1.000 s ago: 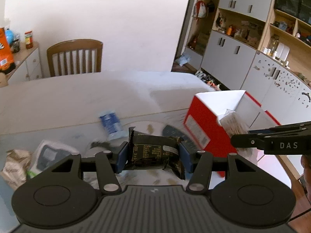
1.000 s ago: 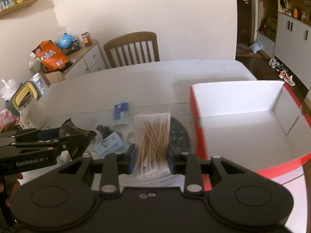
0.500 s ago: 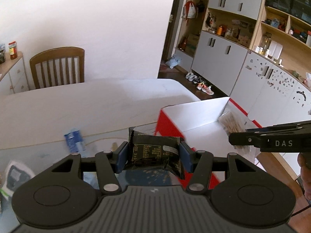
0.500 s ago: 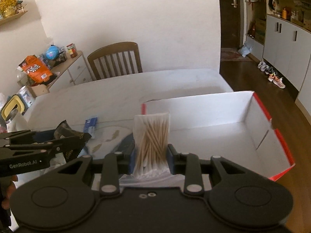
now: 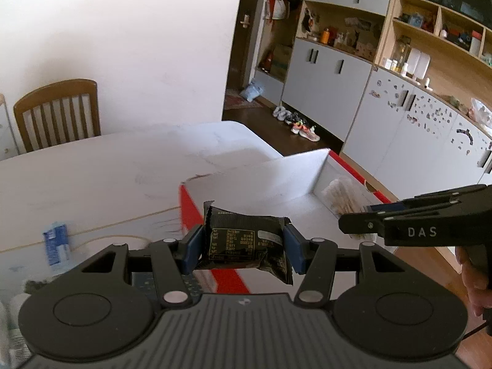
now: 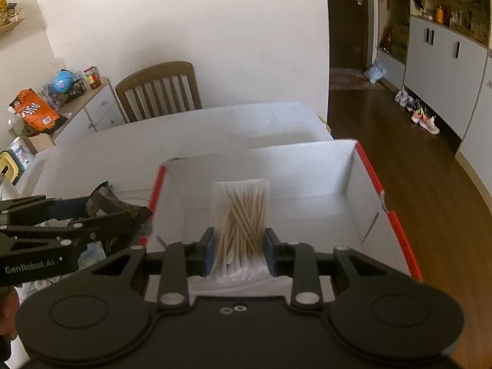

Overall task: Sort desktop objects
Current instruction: 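Carry both held items over the open red-and-white box, then lower and release the snack packet and cotton swabs into the box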

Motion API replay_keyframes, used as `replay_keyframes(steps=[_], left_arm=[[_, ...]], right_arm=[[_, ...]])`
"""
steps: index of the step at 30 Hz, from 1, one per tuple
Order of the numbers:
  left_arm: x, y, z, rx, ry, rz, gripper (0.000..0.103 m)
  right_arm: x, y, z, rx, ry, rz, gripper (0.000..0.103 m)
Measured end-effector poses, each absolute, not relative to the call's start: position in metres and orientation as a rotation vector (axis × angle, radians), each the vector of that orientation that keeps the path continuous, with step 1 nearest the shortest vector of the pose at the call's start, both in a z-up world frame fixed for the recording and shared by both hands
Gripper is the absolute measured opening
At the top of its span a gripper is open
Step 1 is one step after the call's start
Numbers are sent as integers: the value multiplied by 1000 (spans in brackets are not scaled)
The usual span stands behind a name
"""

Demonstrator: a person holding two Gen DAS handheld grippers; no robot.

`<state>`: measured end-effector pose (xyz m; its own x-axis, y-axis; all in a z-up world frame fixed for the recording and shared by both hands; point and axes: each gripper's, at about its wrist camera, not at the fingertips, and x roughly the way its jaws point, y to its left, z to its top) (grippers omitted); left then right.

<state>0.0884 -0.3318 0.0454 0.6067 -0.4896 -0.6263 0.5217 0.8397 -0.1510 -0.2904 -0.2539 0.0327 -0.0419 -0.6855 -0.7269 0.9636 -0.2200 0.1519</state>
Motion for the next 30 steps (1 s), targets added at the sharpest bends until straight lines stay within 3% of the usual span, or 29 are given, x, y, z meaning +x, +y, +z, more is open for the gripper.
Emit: replay_keyframes(steps=[30], left_arm=[[126, -441, -21, 300, 912, -665, 55]], right_arm=[[-345, -296, -42, 992, 680, -1622, 31]])
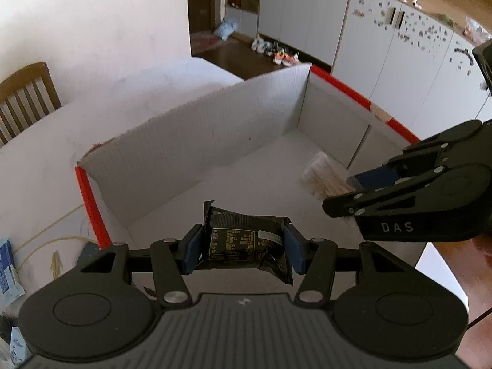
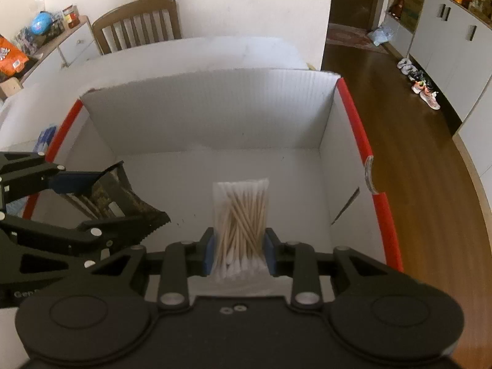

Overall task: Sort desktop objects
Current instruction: 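Lower and release the snack packet and cotton swabs into the box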

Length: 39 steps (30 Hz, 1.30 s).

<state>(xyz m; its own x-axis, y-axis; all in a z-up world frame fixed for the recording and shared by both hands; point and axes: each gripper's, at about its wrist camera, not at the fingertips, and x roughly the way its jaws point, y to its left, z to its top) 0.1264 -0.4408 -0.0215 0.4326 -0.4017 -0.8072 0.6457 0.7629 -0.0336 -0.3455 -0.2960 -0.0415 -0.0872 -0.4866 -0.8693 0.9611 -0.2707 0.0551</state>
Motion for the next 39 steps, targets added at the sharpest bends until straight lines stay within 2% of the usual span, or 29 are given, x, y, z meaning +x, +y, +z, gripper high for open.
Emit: replay_keyframes(steps=[11, 29, 37, 39], left_arm=[[146, -457, -34, 398, 1006, -693, 55], [155, -472, -51, 509, 1181, -744, 56], [157, -469, -52, 522, 1213, -741, 56], [158, -468, -51, 508, 1220, -736, 59]], right_arm=[[-350, -311, -66, 1080, 784, -1586, 31], [-352, -318, -75, 1161, 826, -1589, 31], [-352, -315, -76, 1173, 823, -1594, 35], [-351, -315, -77, 1177, 816, -1596, 36]])
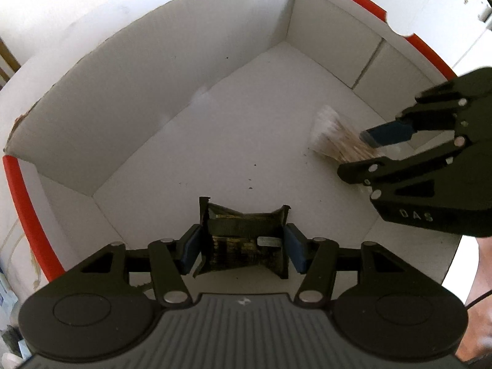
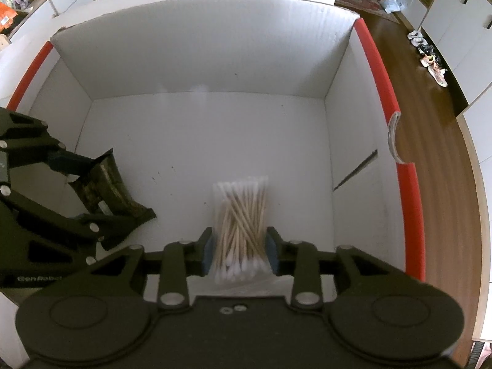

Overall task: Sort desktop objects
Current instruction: 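Lower and release the snack packet and cotton swabs into the box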

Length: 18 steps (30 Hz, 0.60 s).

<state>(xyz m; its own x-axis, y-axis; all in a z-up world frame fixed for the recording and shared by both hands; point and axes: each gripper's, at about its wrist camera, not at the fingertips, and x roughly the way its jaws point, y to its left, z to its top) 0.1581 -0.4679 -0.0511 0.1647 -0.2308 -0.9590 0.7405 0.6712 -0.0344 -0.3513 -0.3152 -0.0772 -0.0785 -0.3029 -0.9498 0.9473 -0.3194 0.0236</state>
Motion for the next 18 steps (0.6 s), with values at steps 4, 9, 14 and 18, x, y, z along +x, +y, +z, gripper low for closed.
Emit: replay_keyframes(steps=[4, 9, 14, 18], left_arm=[[157, -465, -49, 495, 1208, -752, 64], [153, -462, -42, 470, 1184, -766, 72], [149, -454, -32, 442, 1151, -768, 72], [144, -447, -20, 412, 1118, -763, 72]], right_arm=[[-352, -312, -76, 1180, 803, -1601, 38], [-351, -306, -68, 1172, 777, -1618, 39], [-350, -298, -55, 1147, 736, -1643, 39], [-349, -294, -40, 1143, 688, -1673, 39]])
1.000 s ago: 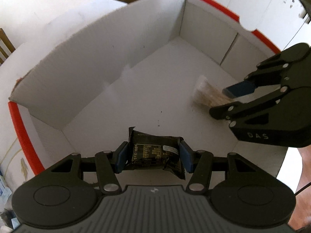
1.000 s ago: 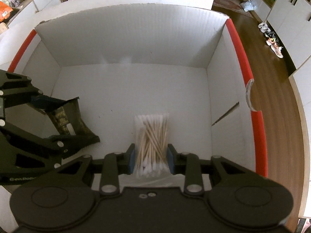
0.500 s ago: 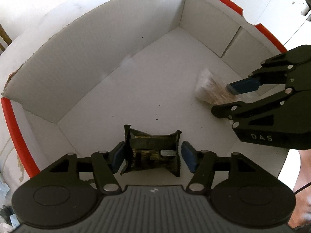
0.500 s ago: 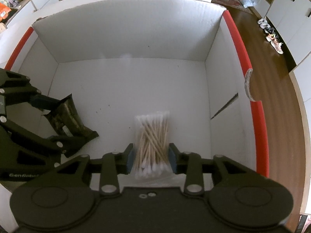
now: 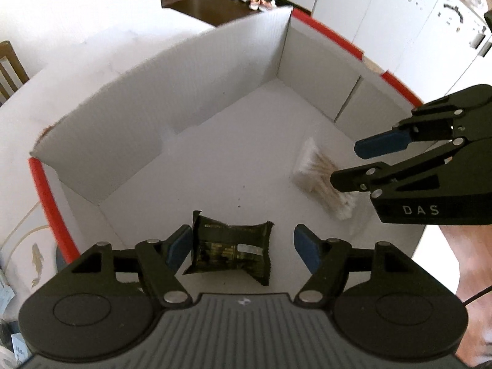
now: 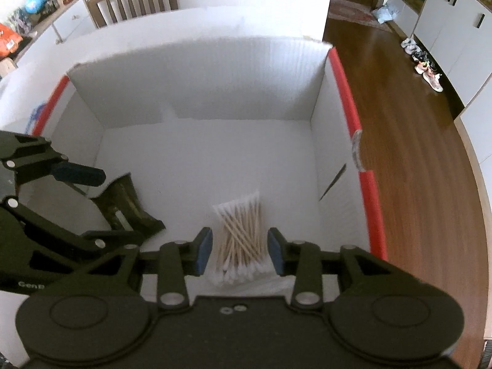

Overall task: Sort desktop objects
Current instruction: 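Lower and release the snack packet and cotton swabs into the box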

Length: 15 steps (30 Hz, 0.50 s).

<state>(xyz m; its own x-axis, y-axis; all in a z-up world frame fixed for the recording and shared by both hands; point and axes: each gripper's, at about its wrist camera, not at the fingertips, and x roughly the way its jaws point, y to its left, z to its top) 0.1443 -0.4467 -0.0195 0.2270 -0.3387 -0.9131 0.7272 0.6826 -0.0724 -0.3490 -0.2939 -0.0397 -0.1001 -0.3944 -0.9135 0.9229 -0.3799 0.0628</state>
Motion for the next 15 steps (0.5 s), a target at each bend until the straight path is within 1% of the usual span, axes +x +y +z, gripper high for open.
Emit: replay_keyframes(steps=[8, 15], left_arm=[[134, -425, 4, 352, 1061, -757, 72], [124, -410, 26, 310, 996, -759, 72]], right_arm=[[-345, -279, -15, 1119, 602, -1699, 39], [-341, -271, 2, 1070, 567, -1724, 40]])
